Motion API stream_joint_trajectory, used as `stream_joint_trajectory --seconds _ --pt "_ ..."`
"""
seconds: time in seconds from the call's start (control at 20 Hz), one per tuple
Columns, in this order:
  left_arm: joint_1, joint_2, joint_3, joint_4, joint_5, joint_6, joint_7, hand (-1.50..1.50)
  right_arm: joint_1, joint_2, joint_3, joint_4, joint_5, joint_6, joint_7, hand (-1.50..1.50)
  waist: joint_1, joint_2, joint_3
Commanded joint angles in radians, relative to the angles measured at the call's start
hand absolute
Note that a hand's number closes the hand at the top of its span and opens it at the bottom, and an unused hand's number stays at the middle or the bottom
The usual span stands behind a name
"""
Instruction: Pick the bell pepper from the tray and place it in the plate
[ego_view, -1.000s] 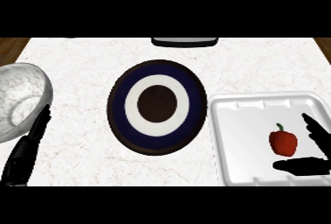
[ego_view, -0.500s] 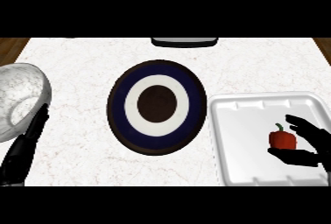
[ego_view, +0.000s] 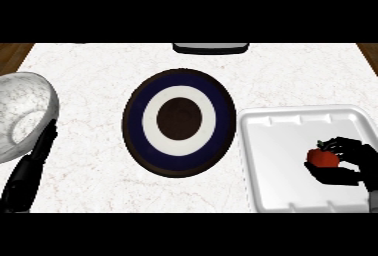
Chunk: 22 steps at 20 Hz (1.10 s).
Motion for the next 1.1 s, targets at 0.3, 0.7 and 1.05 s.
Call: stream_joint_trajectory --seconds 0.3,0.7,1.05 --pt "-0.084 -0.011 -0.059 0.002 -0.011 -0.047 -0.019 0.00 -0.318 -0.189 0.200 0.108 0.168 0.269 -0.319 1.50 0.181 0.054 0.009" --pt "-0.116 -0.014 -0.062 0.013 -0.020 -0.042 0.008 0.00 -0.570 -0.228 0.123 0.387 0.203 0.200 -0.716 1.50 0.142 0.048 0.013" --pt "-0.099 -0.023 -0.054 0.055 -0.029 -0.027 -0.019 0.00 -0.742 -0.215 0.020 0.559 0.139 0.148 -1.057 1.50 0.094 0.035 0.009"
